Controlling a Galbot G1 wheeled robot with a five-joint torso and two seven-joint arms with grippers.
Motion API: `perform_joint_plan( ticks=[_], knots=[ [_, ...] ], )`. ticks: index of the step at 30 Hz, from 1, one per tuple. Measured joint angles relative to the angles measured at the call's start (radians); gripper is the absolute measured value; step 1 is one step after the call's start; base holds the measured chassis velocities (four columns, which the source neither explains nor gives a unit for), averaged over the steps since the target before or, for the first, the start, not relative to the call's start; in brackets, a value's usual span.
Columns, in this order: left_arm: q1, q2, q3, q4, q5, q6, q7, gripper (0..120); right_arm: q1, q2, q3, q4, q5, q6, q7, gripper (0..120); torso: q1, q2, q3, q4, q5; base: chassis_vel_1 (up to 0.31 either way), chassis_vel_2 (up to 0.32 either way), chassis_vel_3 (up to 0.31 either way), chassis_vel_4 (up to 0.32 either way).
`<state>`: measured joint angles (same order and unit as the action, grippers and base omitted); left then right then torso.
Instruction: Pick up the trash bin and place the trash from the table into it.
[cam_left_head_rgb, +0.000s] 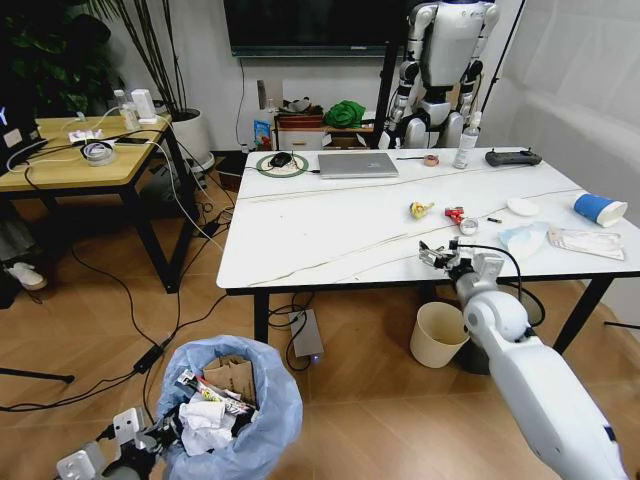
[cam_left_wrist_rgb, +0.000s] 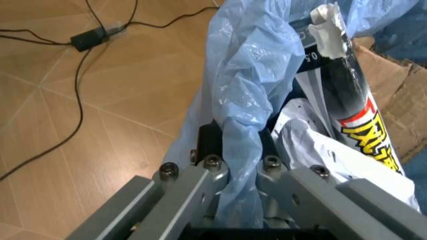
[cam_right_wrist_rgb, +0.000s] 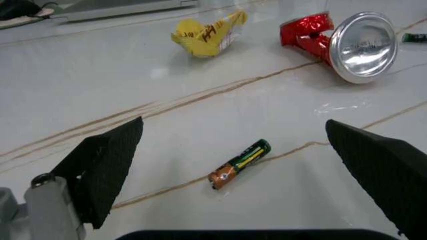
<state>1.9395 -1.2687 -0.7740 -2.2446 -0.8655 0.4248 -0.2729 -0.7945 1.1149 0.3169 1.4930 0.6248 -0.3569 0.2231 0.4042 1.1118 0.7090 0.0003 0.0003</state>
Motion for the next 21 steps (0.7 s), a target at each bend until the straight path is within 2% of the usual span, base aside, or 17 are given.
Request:
perform_joint_plan(
  ticks=[5, 8, 11, 13, 17, 19, 21],
  knots=[
    [0.002, 0.003, -0.009, -0.004, -0.002, 0.0, 0.001, 0, -0.009, -0.015, 0.005, -0.016, -0.009, 0.005, -0.014, 96, 0.0, 0.0, 0.0, -0.0002, -0.0002, 0.0, 0.0, 0.0, 0.0],
    [0.0, 0.003, -0.011, -0.004, -0.003, 0.0, 0.002, 0, -0.036, -0.029, 0.007, 0.006, -0.01, 0.002, -0.021, 82, 0.0, 0.0, 0.0, -0.001, -0.0002, 0.0, 0.0, 0.0, 0.0],
    [-0.005, 0.003, -0.007, -0.004, -0.003, 0.0, 0.002, 0, -0.043, -0.025, 0.001, 0.012, -0.016, 0.002, -0.023, 68, 0.0, 0.0, 0.0, -0.0004, -0.0003, 0.0, 0.0, 0.0, 0.0],
    [-0.005, 0.003, -0.007, -0.004, -0.003, 0.0, 0.002, 0, -0.044, -0.023, -0.002, 0.012, -0.018, 0.002, -0.024, 65, 0.0, 0.0, 0.0, -0.0005, -0.0002, 0.0, 0.0, 0.0, 0.0],
    [-0.004, 0.008, -0.012, -0.003, -0.004, 0.0, 0.002, 0, -0.046, -0.022, -0.008, 0.013, -0.024, 0.004, -0.027, 47, 0.0, 0.0, 0.0, -0.0005, -0.0003, 0.0, 0.0, 0.0, 0.0],
    [-0.004, 0.009, -0.013, -0.004, -0.005, 0.0, 0.002, 0, -0.048, -0.024, -0.009, 0.015, -0.024, 0.004, -0.027, 43, 0.0, 0.0, 0.0, -0.0006, -0.0005, 0.0, 0.0, 0.0, 0.0],
    [-0.006, 0.01, -0.014, -0.004, -0.007, 0.0, 0.002, 0, -0.049, -0.025, -0.011, 0.017, -0.025, 0.004, -0.028, 34, 0.0, 0.0, 0.0, -0.0006, -0.0005, 0.0, 0.0, 0.0, 0.0]
  ],
)
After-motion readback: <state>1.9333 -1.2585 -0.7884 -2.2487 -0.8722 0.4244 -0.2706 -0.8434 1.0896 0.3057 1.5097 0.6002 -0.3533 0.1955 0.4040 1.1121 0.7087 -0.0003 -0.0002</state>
